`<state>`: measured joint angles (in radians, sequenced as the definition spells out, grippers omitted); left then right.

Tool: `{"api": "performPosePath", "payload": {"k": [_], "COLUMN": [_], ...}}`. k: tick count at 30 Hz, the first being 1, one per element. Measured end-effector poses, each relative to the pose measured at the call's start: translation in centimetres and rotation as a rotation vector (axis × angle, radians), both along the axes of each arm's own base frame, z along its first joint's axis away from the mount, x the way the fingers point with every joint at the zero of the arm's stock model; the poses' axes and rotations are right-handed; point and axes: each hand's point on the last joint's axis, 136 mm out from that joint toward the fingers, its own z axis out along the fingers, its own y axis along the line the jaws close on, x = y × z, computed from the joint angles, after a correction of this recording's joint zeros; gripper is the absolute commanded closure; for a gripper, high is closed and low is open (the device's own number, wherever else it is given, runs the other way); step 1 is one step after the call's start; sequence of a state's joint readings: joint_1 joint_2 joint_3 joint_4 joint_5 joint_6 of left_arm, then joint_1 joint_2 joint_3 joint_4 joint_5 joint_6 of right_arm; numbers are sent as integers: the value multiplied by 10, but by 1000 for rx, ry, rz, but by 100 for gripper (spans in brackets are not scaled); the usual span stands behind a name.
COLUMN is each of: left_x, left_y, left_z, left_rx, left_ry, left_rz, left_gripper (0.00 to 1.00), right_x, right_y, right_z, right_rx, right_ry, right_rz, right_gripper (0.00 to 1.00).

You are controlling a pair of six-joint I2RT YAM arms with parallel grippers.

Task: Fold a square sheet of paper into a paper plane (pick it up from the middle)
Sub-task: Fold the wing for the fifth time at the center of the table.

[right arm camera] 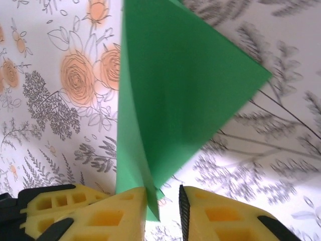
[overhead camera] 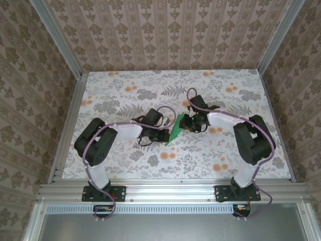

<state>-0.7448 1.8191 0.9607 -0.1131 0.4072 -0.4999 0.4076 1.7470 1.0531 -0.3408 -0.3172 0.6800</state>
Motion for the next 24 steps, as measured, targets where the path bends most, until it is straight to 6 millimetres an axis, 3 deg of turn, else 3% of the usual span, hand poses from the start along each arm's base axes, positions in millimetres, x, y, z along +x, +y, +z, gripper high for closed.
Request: {"api": "performPosePath", "payload": {"k": [4,10,15,19,24], "left_x": [1,1,1,1,1], "left_y": [-3,-5,-4,-4,-4], "left_z": [0,-1,-1,-1,-1], "left_rx": [44,110,135,139,138], "left_ry": [-8,-30,-34,-32,-32], "left_rz": [-10,-26,-27,-26,-27], "left_gripper": [97,97,97,97,97], "right_x": [1,2,0,-3,-5], "right_y": [-9,-8,13,31,38], "right_z": [16,31,26,8,-15], "right_rx": [-22,22,77,110,117], "right_ry": [-61,-132,-126,-86,-37], "right_rz": [-33,-63,-42,-15,-10], "right_gripper": [71,86,92,94,95]}}
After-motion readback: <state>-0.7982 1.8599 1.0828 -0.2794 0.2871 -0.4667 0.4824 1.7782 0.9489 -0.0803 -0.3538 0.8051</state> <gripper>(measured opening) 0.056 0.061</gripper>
